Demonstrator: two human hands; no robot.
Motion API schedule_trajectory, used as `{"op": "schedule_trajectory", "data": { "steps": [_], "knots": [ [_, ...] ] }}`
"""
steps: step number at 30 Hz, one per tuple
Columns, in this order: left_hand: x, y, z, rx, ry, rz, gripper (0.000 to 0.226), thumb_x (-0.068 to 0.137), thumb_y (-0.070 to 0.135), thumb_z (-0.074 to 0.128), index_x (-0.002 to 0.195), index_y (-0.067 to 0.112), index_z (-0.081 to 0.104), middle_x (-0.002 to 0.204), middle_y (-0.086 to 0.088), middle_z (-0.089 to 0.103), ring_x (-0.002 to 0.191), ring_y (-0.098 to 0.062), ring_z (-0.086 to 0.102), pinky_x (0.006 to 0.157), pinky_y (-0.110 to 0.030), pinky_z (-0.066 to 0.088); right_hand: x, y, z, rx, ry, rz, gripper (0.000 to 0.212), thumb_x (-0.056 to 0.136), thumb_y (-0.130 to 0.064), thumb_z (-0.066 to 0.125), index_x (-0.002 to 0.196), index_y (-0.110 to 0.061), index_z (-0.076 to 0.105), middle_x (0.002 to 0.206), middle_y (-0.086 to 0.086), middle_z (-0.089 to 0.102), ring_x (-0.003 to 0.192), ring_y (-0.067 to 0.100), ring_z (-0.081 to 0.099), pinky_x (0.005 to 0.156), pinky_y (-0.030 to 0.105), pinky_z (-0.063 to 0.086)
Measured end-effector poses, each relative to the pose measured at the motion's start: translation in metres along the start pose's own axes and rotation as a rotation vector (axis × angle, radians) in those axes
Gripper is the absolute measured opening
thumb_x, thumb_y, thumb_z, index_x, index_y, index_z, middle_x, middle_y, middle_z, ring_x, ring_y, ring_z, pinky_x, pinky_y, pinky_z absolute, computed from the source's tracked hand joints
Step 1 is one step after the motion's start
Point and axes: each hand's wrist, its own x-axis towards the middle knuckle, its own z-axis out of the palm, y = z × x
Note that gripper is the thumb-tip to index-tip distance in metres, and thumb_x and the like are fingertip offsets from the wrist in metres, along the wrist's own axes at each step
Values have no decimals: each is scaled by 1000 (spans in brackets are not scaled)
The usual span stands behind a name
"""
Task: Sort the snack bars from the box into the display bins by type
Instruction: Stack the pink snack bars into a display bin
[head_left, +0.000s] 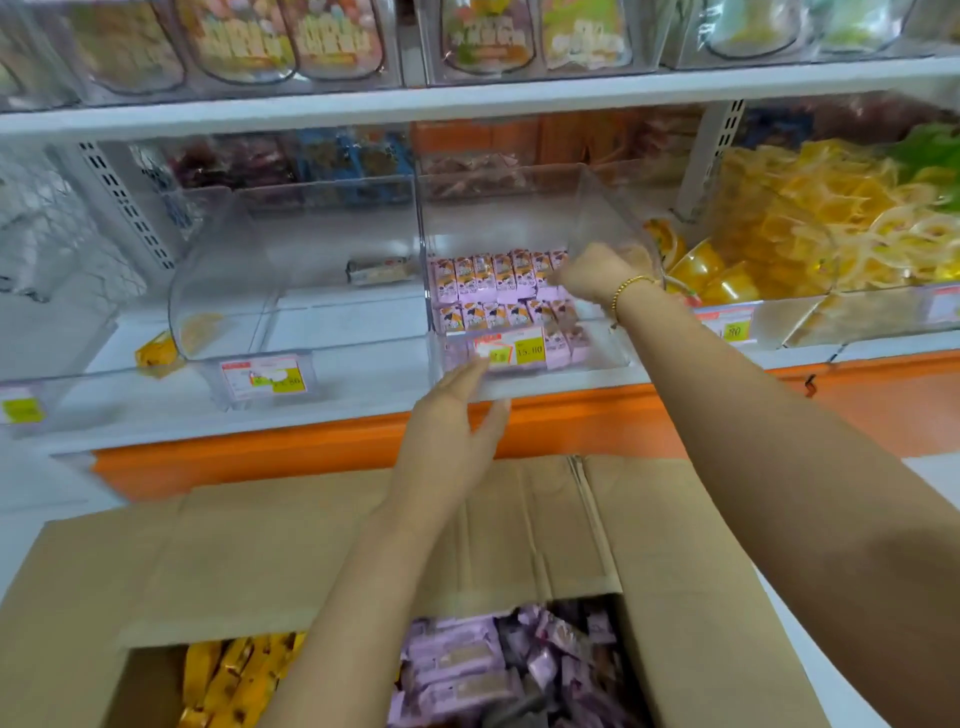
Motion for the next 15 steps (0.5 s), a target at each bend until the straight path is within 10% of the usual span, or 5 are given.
{"op": "schedule_trajectory", "data": {
  "steps": [4, 11, 15],
  "knots": [
    [-60, -21, -5, -107, 187, -169, 48, 91, 40, 54, 60, 4, 52, 56, -13, 51, 53, -17, 43, 52, -23, 29, -79, -9, 3, 175, 114, -317, 36, 90, -25, 60, 61, -3, 62, 60, 11, 58, 55, 19, 53, 56, 22, 43],
    [-170, -86, 15, -68, 146, -567, 49, 93, 23, 57, 50, 12, 38, 44, -1, 35, 47, -17, 33, 48, -30, 25, -191, 50, 118, 181, -621, -167, 34, 92, -22, 60, 59, -13, 60, 52, -4, 57, 46, 5, 50, 49, 16, 42],
    [-234, -126, 40, 21, 53, -825, 8, 84, 4, 62, 79, 2, 68, 70, -13, 64, 71, -34, 60, 57, -32, 41, -225, 96, 223, -61, -814, -76, 16, 92, -15, 57, 78, -12, 61, 72, 10, 57, 54, 8, 46, 63, 29, 39]
  ]
}}
